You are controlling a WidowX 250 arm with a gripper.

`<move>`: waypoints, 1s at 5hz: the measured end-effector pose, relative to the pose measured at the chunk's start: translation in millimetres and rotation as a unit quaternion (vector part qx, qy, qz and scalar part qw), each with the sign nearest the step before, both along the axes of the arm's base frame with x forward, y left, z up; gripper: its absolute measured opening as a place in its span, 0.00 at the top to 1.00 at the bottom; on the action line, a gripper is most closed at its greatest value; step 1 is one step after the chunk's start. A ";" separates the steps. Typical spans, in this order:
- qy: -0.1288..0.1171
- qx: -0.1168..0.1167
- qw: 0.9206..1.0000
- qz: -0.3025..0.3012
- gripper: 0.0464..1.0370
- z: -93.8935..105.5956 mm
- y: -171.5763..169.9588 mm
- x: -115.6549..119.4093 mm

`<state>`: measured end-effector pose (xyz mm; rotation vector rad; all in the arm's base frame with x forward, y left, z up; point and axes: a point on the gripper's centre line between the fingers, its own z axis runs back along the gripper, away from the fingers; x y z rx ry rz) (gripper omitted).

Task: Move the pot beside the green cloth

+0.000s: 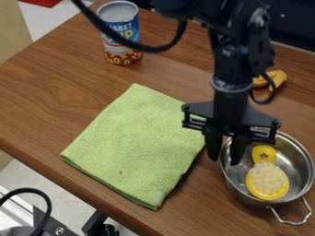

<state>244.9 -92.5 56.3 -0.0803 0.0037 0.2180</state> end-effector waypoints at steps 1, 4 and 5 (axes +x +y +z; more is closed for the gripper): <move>0.001 -0.017 1.000 0.014 0.30 16.6 3.1 1.7; -0.007 -0.014 0.992 0.124 0.04 43.7 37.1 26.1; -0.029 0.007 0.984 0.175 0.04 47.0 60.4 36.4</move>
